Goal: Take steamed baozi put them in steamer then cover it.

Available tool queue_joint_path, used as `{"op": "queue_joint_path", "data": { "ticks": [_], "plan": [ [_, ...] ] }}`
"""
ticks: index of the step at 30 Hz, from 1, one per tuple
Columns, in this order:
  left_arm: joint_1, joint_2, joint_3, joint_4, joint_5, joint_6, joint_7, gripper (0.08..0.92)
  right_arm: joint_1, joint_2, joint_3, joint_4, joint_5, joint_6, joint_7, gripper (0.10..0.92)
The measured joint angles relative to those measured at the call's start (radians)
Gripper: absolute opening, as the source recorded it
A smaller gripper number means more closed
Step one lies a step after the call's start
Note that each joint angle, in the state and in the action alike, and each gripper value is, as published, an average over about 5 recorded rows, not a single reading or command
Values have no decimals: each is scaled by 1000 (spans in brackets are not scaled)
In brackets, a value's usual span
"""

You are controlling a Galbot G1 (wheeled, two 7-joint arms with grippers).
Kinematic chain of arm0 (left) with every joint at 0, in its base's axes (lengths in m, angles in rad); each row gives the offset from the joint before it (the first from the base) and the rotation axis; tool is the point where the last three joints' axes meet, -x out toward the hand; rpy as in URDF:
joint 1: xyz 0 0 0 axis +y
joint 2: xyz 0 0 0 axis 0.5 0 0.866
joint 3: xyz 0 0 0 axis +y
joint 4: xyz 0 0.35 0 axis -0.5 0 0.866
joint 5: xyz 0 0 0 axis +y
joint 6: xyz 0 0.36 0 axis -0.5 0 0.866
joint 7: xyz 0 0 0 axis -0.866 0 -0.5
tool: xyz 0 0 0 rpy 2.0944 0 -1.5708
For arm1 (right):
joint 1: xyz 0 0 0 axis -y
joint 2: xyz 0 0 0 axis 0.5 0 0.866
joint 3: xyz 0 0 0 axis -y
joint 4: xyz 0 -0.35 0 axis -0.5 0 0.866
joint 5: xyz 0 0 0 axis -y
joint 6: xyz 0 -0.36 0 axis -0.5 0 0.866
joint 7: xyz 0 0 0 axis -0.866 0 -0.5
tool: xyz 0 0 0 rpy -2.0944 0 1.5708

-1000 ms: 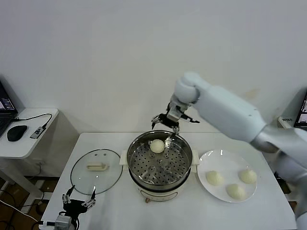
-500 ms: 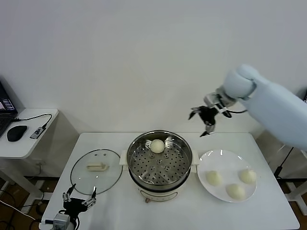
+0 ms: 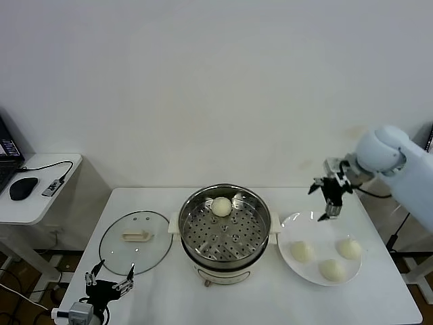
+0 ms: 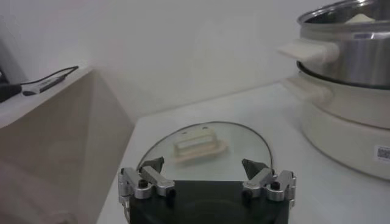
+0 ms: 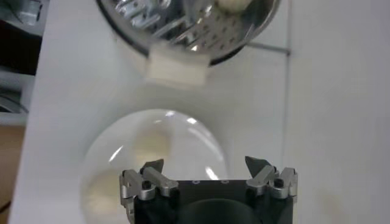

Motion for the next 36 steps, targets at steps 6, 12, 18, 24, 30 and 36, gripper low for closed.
{"op": "queue_joint_path", "data": {
  "ticks": [6,12,18,24,30,36],
  "plan": [
    [2,-3,-5,-6,0,4,1,823,-58,19,4,-18,-35,-13,7,823],
    [2,-4,-8,0,2,4,1,823,-103,46,8,-46,-66,-19,13,823],
    [-2,-7,-5,10,8,4,1,823,-149,77,26,-75,-98,-19,15,823],
    [-5,-8,-4,13,12,5,2,823,-183,117,37,-112,-128,-11,22,823],
    [-5,-6,-5,20,12,5,1,823,-209,155,44,-147,-156,3,33,823],
    [-6,-9,-4,24,14,5,1,823,-221,191,50,-180,-181,17,43,823]
  ]
}}
